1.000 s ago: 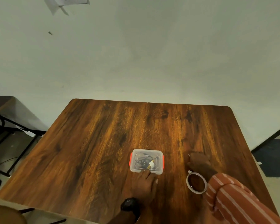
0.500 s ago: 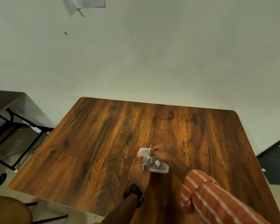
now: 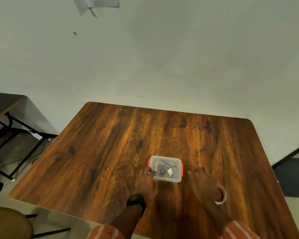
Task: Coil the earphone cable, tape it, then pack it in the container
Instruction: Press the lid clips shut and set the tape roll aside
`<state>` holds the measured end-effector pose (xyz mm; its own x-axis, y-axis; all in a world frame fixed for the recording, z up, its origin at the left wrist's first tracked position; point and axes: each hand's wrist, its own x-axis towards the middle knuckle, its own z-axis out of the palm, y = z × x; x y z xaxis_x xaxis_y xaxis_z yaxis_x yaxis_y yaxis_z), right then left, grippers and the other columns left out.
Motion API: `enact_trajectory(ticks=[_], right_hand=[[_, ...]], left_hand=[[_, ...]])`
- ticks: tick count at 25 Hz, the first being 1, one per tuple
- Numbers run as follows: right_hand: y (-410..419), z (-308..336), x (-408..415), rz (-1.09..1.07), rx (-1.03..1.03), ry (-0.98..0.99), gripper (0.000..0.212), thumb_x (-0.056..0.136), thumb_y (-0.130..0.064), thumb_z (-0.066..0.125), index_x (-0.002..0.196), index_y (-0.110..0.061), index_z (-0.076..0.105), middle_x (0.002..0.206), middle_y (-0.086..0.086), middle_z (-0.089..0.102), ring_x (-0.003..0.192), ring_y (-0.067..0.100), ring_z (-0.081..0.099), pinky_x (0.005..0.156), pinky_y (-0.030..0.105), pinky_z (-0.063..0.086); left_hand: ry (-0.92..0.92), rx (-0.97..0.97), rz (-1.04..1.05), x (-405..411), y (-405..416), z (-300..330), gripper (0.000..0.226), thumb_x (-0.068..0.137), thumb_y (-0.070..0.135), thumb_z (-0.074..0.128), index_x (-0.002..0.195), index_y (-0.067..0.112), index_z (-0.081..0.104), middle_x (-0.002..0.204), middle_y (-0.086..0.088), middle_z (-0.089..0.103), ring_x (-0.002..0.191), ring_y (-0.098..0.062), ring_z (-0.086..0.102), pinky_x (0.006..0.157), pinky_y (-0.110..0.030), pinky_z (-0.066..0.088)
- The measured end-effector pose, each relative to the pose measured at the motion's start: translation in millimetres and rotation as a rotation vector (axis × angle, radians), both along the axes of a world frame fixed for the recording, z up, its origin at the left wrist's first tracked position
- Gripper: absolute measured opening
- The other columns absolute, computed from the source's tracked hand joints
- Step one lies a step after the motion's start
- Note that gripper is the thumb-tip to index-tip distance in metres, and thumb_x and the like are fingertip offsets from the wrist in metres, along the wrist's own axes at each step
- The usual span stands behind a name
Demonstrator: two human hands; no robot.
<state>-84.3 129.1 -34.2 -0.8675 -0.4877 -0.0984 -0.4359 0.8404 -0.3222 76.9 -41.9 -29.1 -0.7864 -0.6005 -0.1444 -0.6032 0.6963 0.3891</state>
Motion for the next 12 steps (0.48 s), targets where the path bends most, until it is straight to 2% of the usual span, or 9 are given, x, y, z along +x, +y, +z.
enact_trajectory(ticks=[2,4,6,9,12], right_hand=[[50.3,-11.2,11.8,-0.117,0.277,-0.008,0.051,0.089,-0.054,0.046,0.134,-0.031,0.049,0.144,-0.002,0.048,0.132,0.023,0.041,0.102,0.043,0.037],[84.2,-26.0,22.8,-0.076,0.253,-0.013,0.057,0.087,-0.049,0.052,0.141,-0.032,0.045,0.15,-0.005,0.041,0.136,0.024,0.036,0.1,0.044,0.039],[97.4,-34.8,23.6,0.029,0.193,-0.036,0.056,0.091,-0.031,0.054,0.146,-0.028,0.042,0.155,-0.004,0.038,0.141,0.027,0.034,0.104,0.046,0.041],[83.6,-26.3,18.0,0.084,0.042,0.001,0.056,0.086,-0.008,0.063,0.139,-0.02,0.052,0.146,0.005,0.053,0.134,0.033,0.047,0.107,0.052,0.042],[41.5,1.9,20.7,0.191,-0.043,0.151,0.052,0.082,-0.019,0.072,0.132,-0.023,0.06,0.139,0.002,0.059,0.125,0.033,0.056,0.095,0.054,0.05]], left_hand=[[0.063,-0.022,0.059,-0.6,-4.3,-1.3,0.045,0.088,0.037,0.05,0.132,0.028,0.051,0.135,0.002,0.047,0.119,-0.017,0.044,0.097,-0.034,0.046],[0.084,0.003,0.134,-4.1,-10.0,3.1,0.044,0.088,0.041,0.052,0.13,0.03,0.051,0.132,0.002,0.048,0.116,-0.017,0.049,0.095,-0.036,0.047],[0.098,0.102,0.241,-9.5,-16.1,3.0,0.044,0.087,0.035,0.054,0.131,0.03,0.05,0.131,0.002,0.051,0.115,-0.02,0.052,0.095,-0.04,0.047],[0.167,0.203,0.286,-11.8,-24.4,-5.1,0.036,0.086,0.037,0.055,0.121,0.033,0.055,0.119,0.004,0.062,0.105,-0.017,0.058,0.091,-0.042,0.05],[0.196,0.346,0.352,-12.7,-26.2,-0.8,0.006,0.089,0.026,0.059,0.09,0.021,0.063,0.083,0.003,0.065,0.073,-0.012,0.058,0.072,-0.037,0.052]])
